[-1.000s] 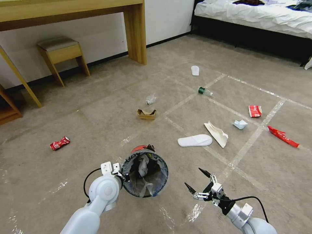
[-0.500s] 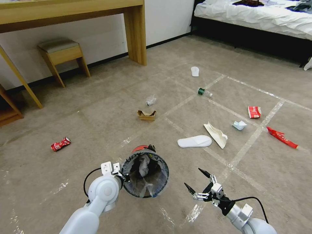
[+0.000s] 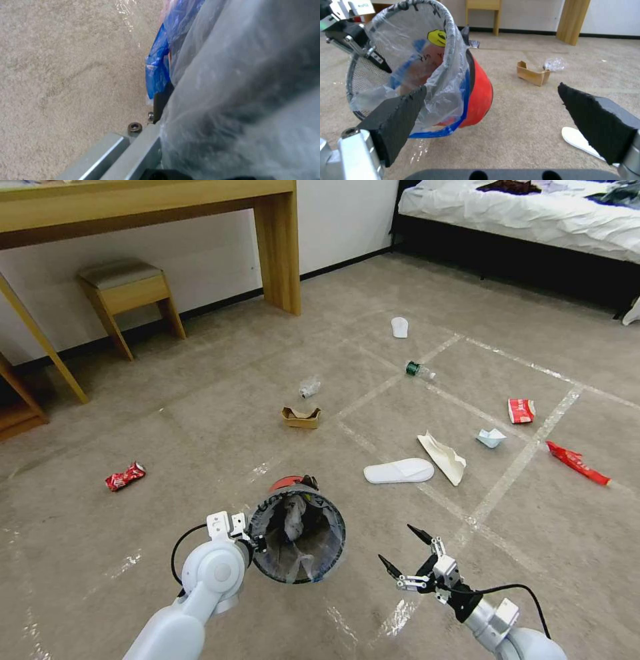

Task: Pick up the trash bin and place the garbage on the floor into it.

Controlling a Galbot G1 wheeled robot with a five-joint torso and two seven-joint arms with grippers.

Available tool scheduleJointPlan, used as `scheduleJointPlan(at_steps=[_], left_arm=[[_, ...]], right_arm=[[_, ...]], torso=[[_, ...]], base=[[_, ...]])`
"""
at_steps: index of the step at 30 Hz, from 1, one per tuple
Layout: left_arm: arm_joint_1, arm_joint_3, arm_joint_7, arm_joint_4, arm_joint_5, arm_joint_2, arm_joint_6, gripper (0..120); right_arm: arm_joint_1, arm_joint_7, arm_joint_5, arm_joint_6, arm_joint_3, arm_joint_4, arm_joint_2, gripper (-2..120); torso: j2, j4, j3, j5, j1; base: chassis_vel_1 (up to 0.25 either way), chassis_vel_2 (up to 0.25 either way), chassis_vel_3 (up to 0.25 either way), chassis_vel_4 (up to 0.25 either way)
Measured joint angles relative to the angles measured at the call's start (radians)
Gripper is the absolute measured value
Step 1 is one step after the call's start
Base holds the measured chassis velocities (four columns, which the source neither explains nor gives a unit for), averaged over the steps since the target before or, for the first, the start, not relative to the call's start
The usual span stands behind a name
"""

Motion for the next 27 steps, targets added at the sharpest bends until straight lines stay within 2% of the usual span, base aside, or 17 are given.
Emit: scheduleJointPlan(at_steps=[17, 25, 27], left_arm=[[-0.001, 0.003, 0.015, 0.007, 0.015, -0.004, 0.005, 0], [-0.002, 0.005, 0.034, 0.004, 0.029, -0.004, 0.006, 0], [-0.001, 0.005, 0.048, 0.003, 0.046, -0.004, 0.004, 0]], right_arm=[[0.004, -0.001, 0.004, 0.006, 0.0, -0.006, -0.001, 100], [0.004, -0.001, 0.007, 0.006, 0.0, -0.006, -0.001, 100], [0.003, -0.001, 0.007, 0.008, 0.001, -0.008, 0.0, 100]], torso=[[-0.007, -0.0001, -0.006, 0.0, -0.001], [-0.031, -0.0001, -0.026, 0.0, -0.005], [-0.047, -0.0002, -0.041, 0.0, -0.005]], base=[[0.0, 0.0, 0.0, 0.0], [0.0, 0.0, 0.0, 0.0], [0.0, 0.0, 0.0, 0.0]])
